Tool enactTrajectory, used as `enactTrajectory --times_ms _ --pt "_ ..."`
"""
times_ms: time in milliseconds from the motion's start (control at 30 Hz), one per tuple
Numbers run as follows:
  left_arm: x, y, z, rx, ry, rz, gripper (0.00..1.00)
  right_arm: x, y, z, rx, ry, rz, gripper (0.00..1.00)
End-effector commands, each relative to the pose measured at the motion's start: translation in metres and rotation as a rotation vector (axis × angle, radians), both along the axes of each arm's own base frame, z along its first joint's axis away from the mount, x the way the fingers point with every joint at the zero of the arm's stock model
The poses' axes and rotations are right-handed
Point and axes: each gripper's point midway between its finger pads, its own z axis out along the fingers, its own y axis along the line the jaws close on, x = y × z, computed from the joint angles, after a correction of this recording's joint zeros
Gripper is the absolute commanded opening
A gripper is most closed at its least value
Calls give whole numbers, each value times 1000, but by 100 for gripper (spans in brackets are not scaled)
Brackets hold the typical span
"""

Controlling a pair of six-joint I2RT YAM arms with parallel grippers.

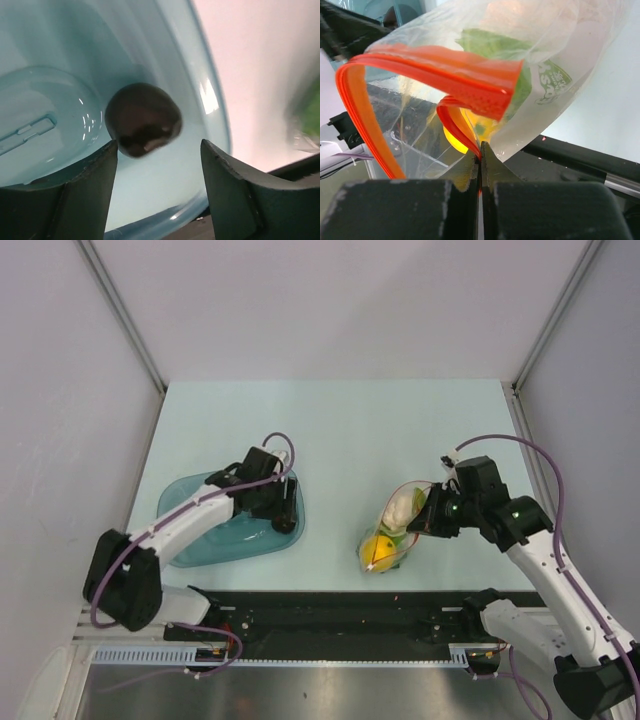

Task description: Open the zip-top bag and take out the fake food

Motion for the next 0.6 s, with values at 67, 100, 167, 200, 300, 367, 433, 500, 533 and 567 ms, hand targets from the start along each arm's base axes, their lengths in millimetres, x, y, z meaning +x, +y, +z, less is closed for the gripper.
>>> enactTrajectory --times_ms 67,100,167,200,300,367,433,500,533,567 --pt "3 -9 81 -171 -198 32 71 2 -4 -1 -8 -49 1 0" --pt "2 -8 94 -193 -232 40 71 2 -4 -1 -6 -49 -1 0" --pt "-2 -7 107 -199 -264 49 71 1 -4 -2 -5 -53 4 0" --pt "-5 -7 120 -222 -297 47 70 1 -4 -1 -2 -57 8 0" --pt "-15 -23 152 -290 -368 9 69 0 -4 -2 0 -61 18 0" --pt "-28 -41 179 -366 -418 -40 69 0 -3 -1 1 -62 22 0" --pt "-43 -66 204 -456 -453 -104 68 -1 -2 1 8 -65 30 0" --pt "-61 -90 218 -515 -461 -170 67 0 -1 3 15 -64 35 0" --pt "-64 -101 229 -546 -477 -194 66 1 0 6 17 -70 35 0" --pt "-68 -111 233 -558 -479 -217 65 1 0 8 21 -72 37 0"
